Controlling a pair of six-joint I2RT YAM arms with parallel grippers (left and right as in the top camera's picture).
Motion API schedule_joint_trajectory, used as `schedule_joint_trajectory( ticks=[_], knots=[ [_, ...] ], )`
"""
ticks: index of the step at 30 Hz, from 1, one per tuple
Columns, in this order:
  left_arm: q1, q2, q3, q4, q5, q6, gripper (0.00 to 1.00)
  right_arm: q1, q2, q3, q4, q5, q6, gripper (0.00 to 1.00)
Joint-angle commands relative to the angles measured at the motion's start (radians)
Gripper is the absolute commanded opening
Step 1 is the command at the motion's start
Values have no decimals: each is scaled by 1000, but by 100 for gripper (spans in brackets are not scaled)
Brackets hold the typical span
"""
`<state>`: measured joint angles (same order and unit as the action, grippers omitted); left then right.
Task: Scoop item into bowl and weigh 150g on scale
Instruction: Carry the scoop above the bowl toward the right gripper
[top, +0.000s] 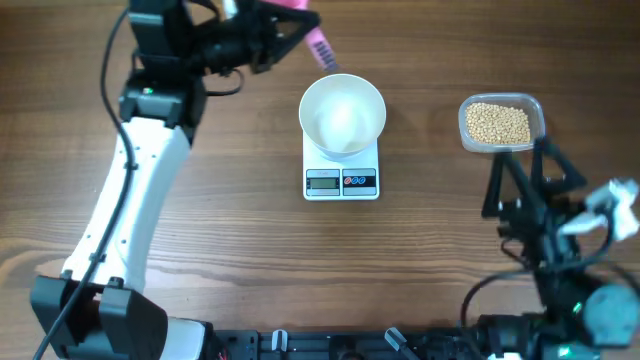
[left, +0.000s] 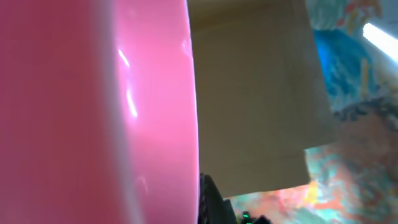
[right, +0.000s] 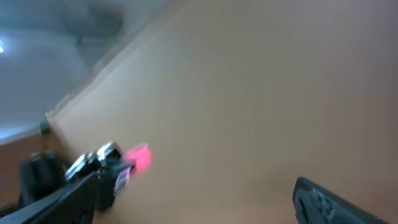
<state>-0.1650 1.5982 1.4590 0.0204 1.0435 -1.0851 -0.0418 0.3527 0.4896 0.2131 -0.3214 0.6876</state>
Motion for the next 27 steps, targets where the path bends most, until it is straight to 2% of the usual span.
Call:
schedule_joint_trajectory(
  ticks=[1, 3, 4, 6, 7, 9, 10, 12, 15, 17, 21, 25, 27],
  knots=[
    [-63, -13, 5, 26, -131, -235, 4, 5, 245, 242, -154, -317, -55, 100],
    [-76, -13, 5, 26, -158, -301, 4, 5, 350, 301, -113, -474, -34, 100],
    [-80, -13, 5, 26, -171, -323, 4, 5, 397, 316, -66, -528, 48, 100],
    [-95, -13, 5, 39, -187, -358, 4, 5, 483, 321, 31, -595, 312, 100],
    [-104, -13, 5, 53, -193, -372, 4, 5, 534, 321, 79, -596, 519, 100],
    [-132, -12, 5, 99, -227, -371, 4, 5, 628, 321, 175, -633, 748, 100],
    [-144, -13, 5, 124, -243, -371, 4, 5, 669, 321, 249, -666, 796, 98],
    [-174, -13, 5, 165, -301, -370, 4, 16, 772, 321, 531, -713, 944, 98],
    [-225, -10, 5, 135, -383, -359, 4, 50, 856, 321, 825, -668, 1117, 90],
    [-266, -8, 5, 114, -436, -359, 4, 75, 883, 321, 791, -634, 1197, 84],
    [-322, -5, 5, 114, -526, -358, 4, 108, 888, 321, 640, -621, 1223, 84],
    [-356, -1, 5, 104, -568, -235, 4, 114, 888, 321, 624, -590, 1223, 76],
    [-369, -1, 5, 68, -599, -224, 4, 114, 888, 323, 565, -588, 1214, 72]
  ],
)
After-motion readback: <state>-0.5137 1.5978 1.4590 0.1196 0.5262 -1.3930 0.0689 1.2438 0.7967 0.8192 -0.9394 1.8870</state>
